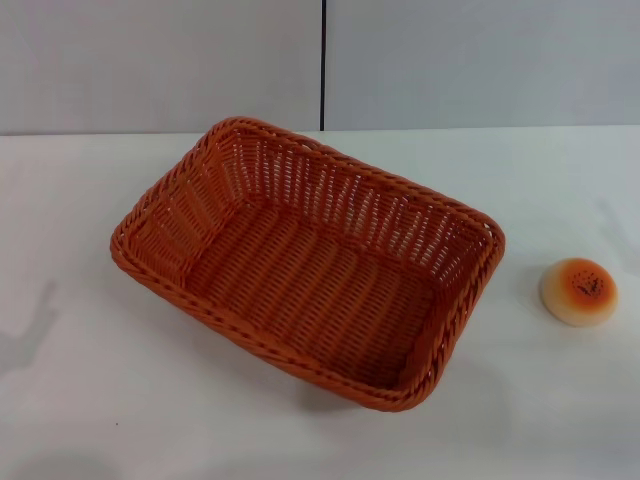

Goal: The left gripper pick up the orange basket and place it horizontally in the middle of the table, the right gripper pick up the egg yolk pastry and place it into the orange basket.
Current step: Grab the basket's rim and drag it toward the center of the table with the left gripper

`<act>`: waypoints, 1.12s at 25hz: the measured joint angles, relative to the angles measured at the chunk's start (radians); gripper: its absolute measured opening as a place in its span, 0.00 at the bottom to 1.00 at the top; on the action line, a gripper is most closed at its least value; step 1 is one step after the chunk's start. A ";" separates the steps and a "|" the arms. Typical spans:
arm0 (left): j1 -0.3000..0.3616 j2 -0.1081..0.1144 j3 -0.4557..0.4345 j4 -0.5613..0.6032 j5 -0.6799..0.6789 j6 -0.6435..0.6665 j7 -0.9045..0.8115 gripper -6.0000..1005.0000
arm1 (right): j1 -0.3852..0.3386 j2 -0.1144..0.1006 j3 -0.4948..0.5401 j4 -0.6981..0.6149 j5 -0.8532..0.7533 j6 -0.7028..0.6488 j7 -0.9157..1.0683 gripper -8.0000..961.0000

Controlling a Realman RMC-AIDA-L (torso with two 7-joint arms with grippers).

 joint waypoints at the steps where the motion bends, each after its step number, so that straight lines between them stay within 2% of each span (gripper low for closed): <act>1: -0.001 -0.001 0.000 -0.002 0.000 -0.002 0.000 0.83 | 0.000 0.000 0.000 0.000 0.000 0.000 0.000 0.75; 10: 0.005 -0.005 0.003 -0.023 0.000 -0.031 0.023 0.83 | 0.021 0.000 -0.005 -0.003 0.001 0.007 0.003 0.74; 16: -0.037 -0.001 0.030 0.006 0.000 -0.078 -0.026 0.83 | 0.028 -0.003 0.001 -0.006 0.004 0.009 0.004 0.74; 18: -0.062 0.001 0.060 0.109 0.001 -0.162 -0.157 0.83 | 0.027 -0.001 0.002 -0.003 0.004 0.029 0.005 0.74; 19: -0.062 0.001 0.060 0.109 0.001 -0.162 -0.157 0.83 | 0.027 -0.001 0.002 -0.003 0.004 0.029 0.005 0.74; 22: -0.080 0.000 0.105 0.225 0.001 -0.243 -0.273 0.83 | 0.028 -0.001 0.002 -0.004 0.004 0.032 0.005 0.74; 23: -0.094 -0.002 0.153 0.308 0.002 -0.303 -0.351 0.83 | 0.029 -0.002 0.003 -0.007 0.004 0.026 0.006 0.74; 25: -0.101 -0.002 0.179 0.350 0.002 -0.326 -0.383 0.82 | 0.028 -0.004 0.004 -0.010 0.004 0.018 0.010 0.74; 27: -0.114 -0.001 0.254 0.463 0.017 -0.399 -0.482 0.82 | 0.025 -0.004 0.004 -0.011 0.004 0.016 0.013 0.74; 28: -0.120 0.001 0.324 0.607 0.067 -0.483 -0.615 0.82 | 0.023 -0.002 0.004 -0.012 0.005 0.017 0.015 0.74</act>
